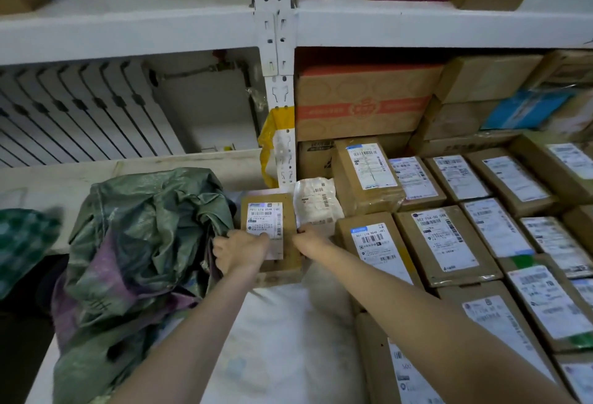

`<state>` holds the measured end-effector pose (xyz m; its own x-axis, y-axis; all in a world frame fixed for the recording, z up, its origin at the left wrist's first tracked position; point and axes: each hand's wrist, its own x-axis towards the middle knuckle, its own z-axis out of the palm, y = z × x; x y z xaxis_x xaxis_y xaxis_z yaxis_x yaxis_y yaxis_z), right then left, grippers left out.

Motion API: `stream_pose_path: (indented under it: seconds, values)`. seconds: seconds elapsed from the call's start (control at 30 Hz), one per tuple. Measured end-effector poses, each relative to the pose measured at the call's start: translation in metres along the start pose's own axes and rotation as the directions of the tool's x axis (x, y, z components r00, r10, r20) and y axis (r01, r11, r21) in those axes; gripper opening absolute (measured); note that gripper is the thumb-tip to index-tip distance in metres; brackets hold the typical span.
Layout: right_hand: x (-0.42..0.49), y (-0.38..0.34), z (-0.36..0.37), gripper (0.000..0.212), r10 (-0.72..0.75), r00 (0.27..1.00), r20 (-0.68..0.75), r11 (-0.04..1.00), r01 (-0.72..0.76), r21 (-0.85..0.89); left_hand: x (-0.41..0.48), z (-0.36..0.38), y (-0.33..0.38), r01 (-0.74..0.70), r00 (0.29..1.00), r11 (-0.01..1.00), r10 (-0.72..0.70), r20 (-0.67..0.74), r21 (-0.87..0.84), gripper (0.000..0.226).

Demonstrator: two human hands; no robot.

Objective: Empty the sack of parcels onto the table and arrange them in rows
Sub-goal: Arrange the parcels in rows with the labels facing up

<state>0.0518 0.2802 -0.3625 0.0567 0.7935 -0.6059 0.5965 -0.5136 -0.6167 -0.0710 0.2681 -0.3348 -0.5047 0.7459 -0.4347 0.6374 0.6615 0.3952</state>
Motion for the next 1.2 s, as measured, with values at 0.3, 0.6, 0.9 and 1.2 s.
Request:
stream_pose_path:
  seconds: [0.3,0.6,0.9,1.2]
  values:
    - [0.036,0.018,-0.015,0.056,-0.127,0.985,0.117,0.374,0.156,-0.914,-0.018,0.034,0.005,-0.138,0.989,0.936,0.116,0.087,0.325,0.145]
    - [0.008,0.015,-0.014,0.033,-0.368,0.862,0.348,0.39,0.483,-0.784,-0.015,-0.043,0.049,-0.261,0.96,0.928,0.279,-0.033,0.264,0.099]
    - [-0.048,0.039,-0.009,0.026,0.056,0.708,0.704,0.433,0.618,-0.656,-0.024,-0.004,0.092,-0.28,0.956,0.95,0.263,0.132,0.139,0.085]
    - [-0.05,0.02,-0.072,0.028,-0.155,0.771,0.618,0.677,0.538,-0.502,-0.021,0.067,0.106,-0.283,0.954,0.958,0.287,-0.09,0.054,0.093]
